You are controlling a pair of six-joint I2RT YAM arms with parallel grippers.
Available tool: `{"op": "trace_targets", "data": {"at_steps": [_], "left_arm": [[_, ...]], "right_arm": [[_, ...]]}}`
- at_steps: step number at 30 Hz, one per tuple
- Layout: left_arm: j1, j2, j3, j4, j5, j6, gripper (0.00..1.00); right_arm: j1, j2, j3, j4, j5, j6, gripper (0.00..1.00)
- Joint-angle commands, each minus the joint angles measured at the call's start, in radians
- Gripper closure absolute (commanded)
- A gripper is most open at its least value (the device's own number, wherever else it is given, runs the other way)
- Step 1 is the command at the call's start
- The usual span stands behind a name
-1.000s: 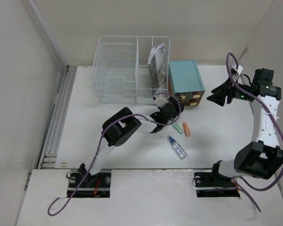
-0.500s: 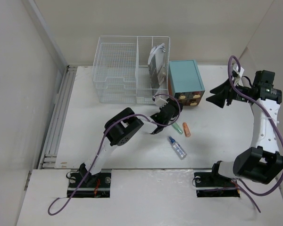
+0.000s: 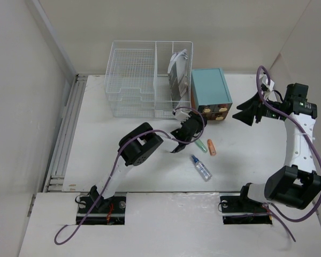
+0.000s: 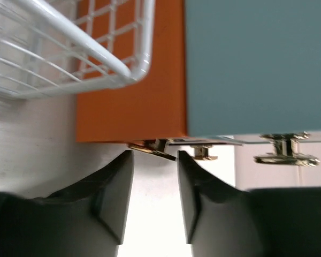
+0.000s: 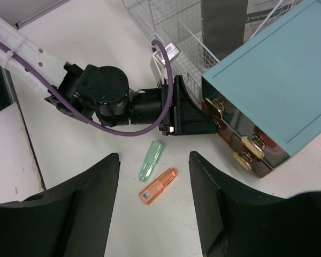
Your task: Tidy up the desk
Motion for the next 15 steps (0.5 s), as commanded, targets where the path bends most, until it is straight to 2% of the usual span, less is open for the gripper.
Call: {"op": "trace_targets", "data": {"at_steps": [1,3,5,9,15], "left_arm": [[0.013,0.004,0.006,-0.019,-0.059,0.003,0.61],[0.013,0.004,0.041,-0.062,-0.059,0.003,0.59],[0.013,0.004,0.064,-0.119,-0.059,0.003,0.54],[0.013,0.004,0.085,-0.137,-0.082,-0.007,0.53],[0.013,0.024,0.105,-0.138,-0.109,-0.007,0.65]], "right_arm": [[-0.004,-0.019,-0.002,-0.019,-0.053,-0.037,0.4],[-0.004,-0.019,-0.002,-0.019,-0.053,-0.037,0.4],[-0.004,-0.019,-0.002,-0.028,-0.053,-0.037,0.4],[-0.004,-0.019,-0.002,-0.028,-0.053,-0.056,0.4],[-0.004,-0.019,-0.002,-0.048,-0.053,-0.075,0.4]]}}
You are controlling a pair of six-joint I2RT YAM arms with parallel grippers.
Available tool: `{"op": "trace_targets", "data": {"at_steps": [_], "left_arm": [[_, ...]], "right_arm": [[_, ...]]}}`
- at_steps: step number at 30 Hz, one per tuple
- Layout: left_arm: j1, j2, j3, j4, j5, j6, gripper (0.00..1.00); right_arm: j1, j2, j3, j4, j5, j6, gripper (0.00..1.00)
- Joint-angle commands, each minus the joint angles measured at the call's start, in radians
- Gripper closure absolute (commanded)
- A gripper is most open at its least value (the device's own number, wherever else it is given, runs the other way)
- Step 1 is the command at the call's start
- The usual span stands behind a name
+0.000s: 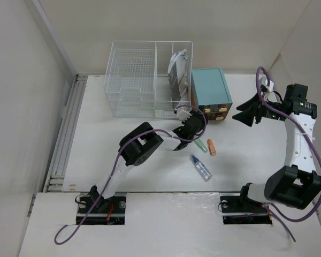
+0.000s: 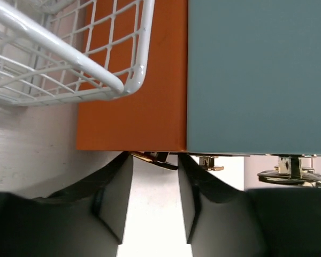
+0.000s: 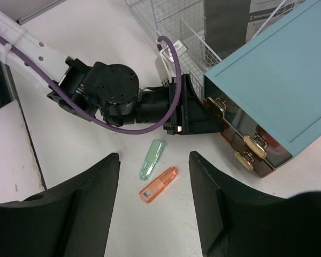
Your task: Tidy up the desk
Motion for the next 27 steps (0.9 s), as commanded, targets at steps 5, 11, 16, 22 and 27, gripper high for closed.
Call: {"op": "trace_targets", "data": {"at_steps": [5,11,16,22,27], "left_arm": [[0.013,0.016,0.048,-0.016,-0.077,0.005,0.76],[0.013,0.016,0.036,-0.016,-0.066,0.005,0.77],[0.013,-0.002,0.002,0.002,-0.057,-0.006,0.79],[-0.005,-0.02,-0.03,0.011,-0.048,-0.015,0.8],[-0.027,-0.04,-0.078,0.042,-0.048,-0.024,0.8]], "right_arm": [[-0.014,-0.01,-0.002,-0.045,-0.053,-0.065,0.4],[-0.023,0.009,-0.002,-0.071,-0.062,-0.107,0.4],[-0.023,0.019,0.008,-0.111,-0.071,-0.137,0.4],[-0.023,0.038,0.017,-0.146,-0.08,-0.174,0.4],[-0.023,0.049,0.026,-0.193,-0.08,-0.21,0.4]]}}
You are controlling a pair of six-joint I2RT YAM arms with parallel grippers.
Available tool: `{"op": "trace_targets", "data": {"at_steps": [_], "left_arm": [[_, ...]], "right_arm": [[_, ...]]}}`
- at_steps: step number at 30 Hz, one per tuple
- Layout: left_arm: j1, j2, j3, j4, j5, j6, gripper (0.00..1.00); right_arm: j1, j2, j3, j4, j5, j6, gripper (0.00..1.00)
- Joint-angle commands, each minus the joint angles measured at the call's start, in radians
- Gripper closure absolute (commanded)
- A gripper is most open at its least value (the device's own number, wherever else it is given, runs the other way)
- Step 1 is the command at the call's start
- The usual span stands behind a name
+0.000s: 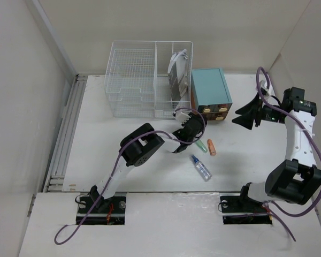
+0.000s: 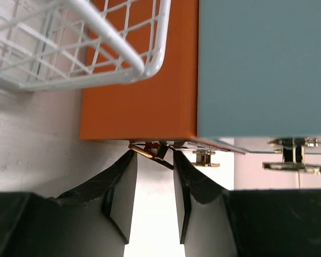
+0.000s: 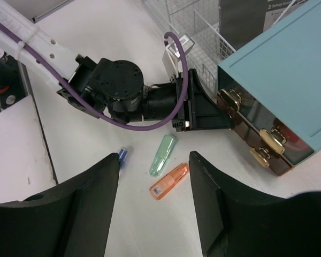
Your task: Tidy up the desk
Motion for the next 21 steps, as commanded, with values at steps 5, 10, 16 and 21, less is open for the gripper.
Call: {"op": "trace_targets", "data": {"at_steps": [5,10,16,21], "left_arm": [[-0.032,-0.056,-0.054,-0.017,-0.027,0.021,0.8],[-0.065,-0.066,-0.082,0.001,-0.018,0.021,0.81],[-0.108,-0.086,-0.129,0.021,-0.018,0.012,0.81],[-0.14,-0.116,-0.169,0.032,-0.018,0.003,0.81]], "right_arm": [[-0.017,0.038,0.035,-0.136,-0.063,-0.173,0.4],[-0.017,0.047,0.035,-0.136,-0.063,-0.173,0.4],[-0.017,0.047,0.035,-0.136,-0.063,-0.173,0.4],[-0.017,0.047,0.035,-0.136,-0.063,-0.173,0.4]]}}
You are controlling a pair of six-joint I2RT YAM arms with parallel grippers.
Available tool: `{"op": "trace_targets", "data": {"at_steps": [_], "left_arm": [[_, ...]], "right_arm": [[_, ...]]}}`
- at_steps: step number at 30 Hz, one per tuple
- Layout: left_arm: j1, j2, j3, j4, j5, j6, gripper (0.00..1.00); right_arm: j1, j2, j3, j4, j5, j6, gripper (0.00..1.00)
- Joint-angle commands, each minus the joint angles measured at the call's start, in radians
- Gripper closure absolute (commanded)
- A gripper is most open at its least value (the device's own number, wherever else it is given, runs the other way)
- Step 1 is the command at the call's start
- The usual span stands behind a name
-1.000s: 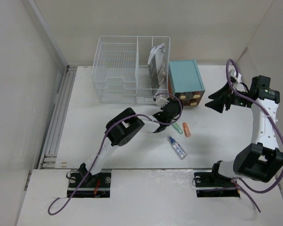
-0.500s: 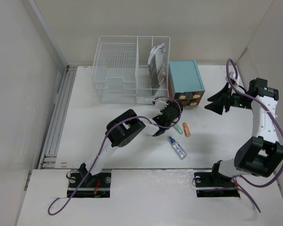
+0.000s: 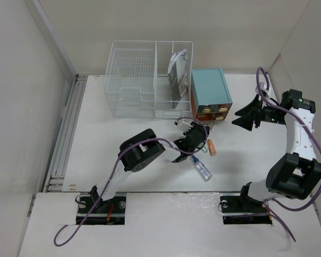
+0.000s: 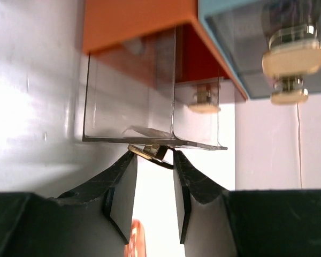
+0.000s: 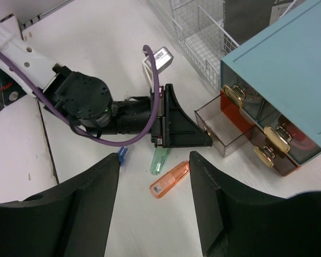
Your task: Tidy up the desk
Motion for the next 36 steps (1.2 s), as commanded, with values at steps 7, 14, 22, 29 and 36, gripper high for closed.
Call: {"op": "trace_targets", "data": {"at_steps": [7,14,22,29,36], "left_arm": [[-0.077,-0.082,-0.101,-0.011,0.024,-0.007,0.82],[-0.087,-0.1,-0.101,-0.011,0.015,0.052,0.38],[-0.077,-0.175,-0.078,-0.021,-0.005,0.193,0.3],[-0.077,-0.275,-0.125,-0.01,-0.03,0.28,0.3],[-0.11,-0.408,-0.163,-0.059,-0.088,0.423,0.44]], "right_arm": [[-0.006,-0.018,0.033,-0.041,-0.039,-0.04,0.4],[-0.006,-0.018,0.033,-0.041,-0.021,-0.04,0.39],[-0.006,-0.018,0.015,-0.041,0.019,-0.049,0.39],[-0.006,-0.029,0.034,-0.014,0.074,-0.049,0.38],[-0.006,-0.121,0.125,0.096,0.302,0.018,0.84]]}}
